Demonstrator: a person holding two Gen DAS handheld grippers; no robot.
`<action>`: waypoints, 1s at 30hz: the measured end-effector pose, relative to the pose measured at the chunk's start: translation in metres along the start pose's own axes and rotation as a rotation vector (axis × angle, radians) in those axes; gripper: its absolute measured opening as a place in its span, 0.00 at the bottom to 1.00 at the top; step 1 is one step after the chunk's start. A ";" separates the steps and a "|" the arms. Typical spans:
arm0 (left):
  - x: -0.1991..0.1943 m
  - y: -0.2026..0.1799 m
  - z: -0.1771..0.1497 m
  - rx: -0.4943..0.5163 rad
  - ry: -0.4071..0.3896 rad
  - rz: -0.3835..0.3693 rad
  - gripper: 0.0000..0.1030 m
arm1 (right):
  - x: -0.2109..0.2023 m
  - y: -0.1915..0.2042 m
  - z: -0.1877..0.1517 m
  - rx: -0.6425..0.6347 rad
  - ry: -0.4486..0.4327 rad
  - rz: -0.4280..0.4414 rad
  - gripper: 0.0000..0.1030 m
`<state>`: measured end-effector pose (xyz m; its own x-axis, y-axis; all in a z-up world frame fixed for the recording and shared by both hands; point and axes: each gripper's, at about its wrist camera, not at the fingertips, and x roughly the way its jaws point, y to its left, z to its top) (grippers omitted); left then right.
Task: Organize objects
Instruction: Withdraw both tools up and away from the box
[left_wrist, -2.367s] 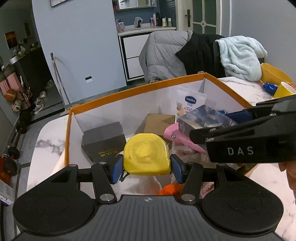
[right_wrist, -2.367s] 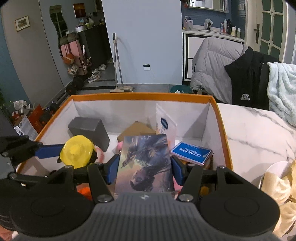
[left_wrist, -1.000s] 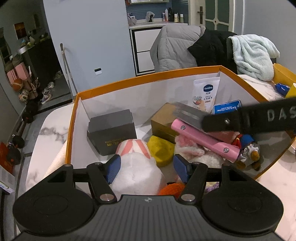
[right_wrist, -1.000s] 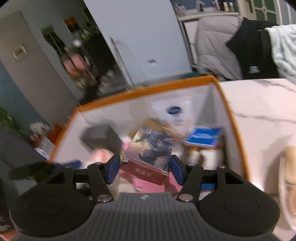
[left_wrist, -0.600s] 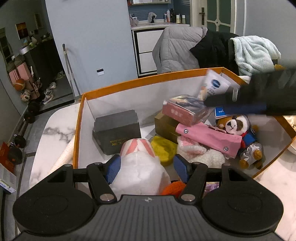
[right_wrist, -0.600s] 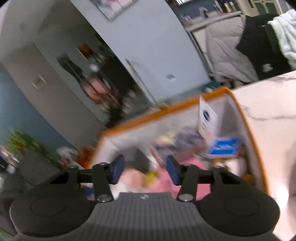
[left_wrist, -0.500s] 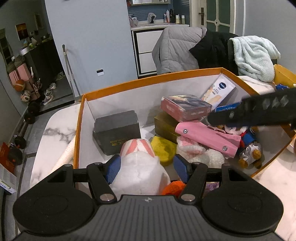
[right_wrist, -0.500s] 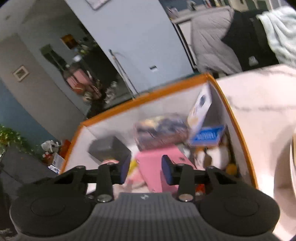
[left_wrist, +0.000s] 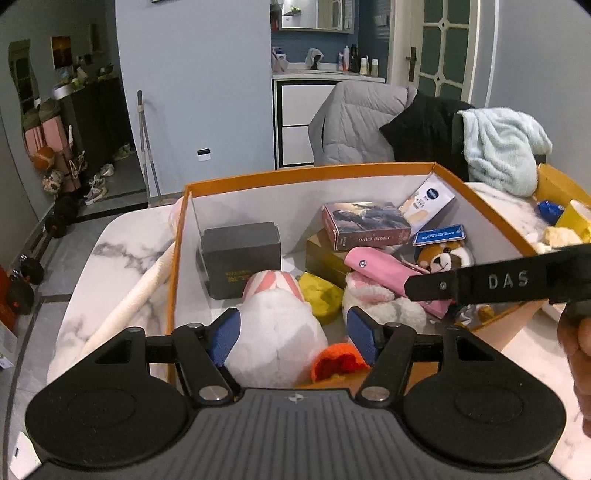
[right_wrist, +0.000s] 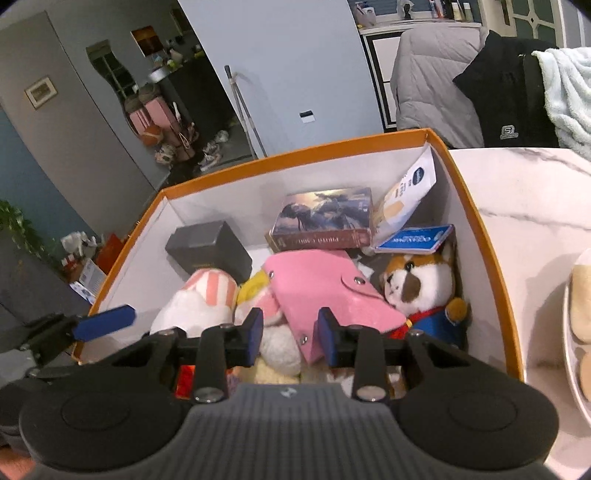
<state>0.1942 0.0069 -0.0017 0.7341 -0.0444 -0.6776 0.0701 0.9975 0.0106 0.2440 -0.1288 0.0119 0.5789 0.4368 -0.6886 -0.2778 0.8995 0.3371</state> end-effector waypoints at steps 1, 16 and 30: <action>-0.003 0.001 0.000 0.001 -0.001 -0.001 0.74 | -0.003 0.003 -0.001 -0.004 0.003 0.001 0.35; -0.061 0.021 -0.009 -0.178 -0.066 -0.067 0.84 | -0.069 0.061 -0.022 -0.182 -0.124 -0.127 0.41; -0.081 0.018 -0.012 -0.218 -0.043 -0.018 0.91 | -0.142 0.072 -0.042 -0.174 -0.294 -0.198 0.75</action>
<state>0.1282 0.0296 0.0447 0.7622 -0.0602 -0.6445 -0.0606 0.9846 -0.1637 0.1099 -0.1260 0.1068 0.8223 0.2578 -0.5073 -0.2499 0.9645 0.0849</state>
